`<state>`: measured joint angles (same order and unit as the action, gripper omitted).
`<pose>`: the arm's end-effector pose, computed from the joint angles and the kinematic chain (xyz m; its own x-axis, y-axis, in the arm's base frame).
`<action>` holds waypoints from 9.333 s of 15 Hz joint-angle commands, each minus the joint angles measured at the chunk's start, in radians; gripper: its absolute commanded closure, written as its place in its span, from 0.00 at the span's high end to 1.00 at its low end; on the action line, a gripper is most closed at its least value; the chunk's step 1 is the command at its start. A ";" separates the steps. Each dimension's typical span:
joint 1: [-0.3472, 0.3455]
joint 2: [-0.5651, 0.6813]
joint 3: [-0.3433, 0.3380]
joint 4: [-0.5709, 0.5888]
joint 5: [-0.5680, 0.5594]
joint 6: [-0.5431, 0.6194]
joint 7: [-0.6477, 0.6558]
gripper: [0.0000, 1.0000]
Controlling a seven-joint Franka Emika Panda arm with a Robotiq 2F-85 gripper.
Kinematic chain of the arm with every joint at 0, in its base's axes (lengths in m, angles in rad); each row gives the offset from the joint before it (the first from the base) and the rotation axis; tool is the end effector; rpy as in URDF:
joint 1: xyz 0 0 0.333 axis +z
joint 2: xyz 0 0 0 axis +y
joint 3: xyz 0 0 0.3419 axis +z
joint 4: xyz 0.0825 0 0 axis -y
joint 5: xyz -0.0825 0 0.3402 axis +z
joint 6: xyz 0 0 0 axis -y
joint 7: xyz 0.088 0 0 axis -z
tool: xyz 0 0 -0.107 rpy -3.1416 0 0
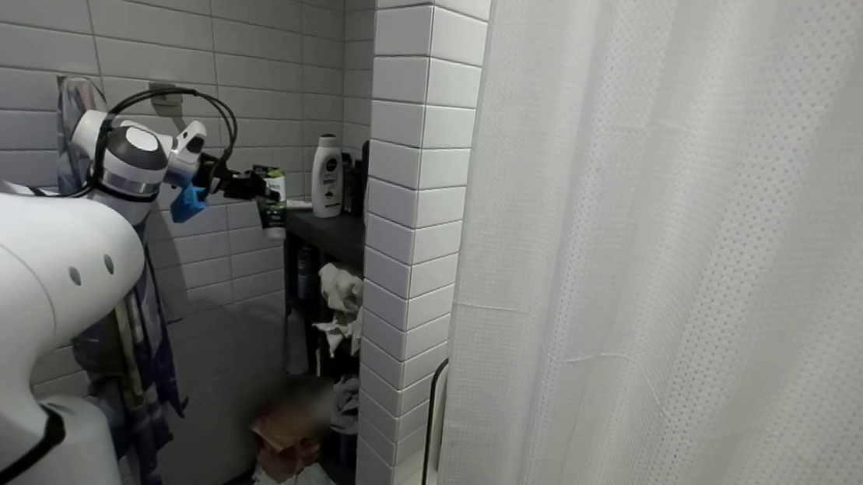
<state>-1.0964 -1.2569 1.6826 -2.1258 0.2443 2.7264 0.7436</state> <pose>0.3937 0.4269 0.3431 0.5266 0.2852 0.8009 -0.1977 -0.8752 0.4416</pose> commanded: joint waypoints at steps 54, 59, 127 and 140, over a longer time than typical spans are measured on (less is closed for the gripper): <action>-0.641 0.594 0.707 0.052 0.197 0.246 -0.656 0.03; -0.659 0.576 0.706 0.075 0.195 0.228 -0.643 0.03; -0.502 0.451 0.432 0.309 0.211 -0.089 -0.638 0.03; -0.698 0.364 0.626 0.429 0.265 -0.227 -0.670 0.03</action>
<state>-1.7392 -0.8735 2.2858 -1.7776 0.4849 2.5604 0.0998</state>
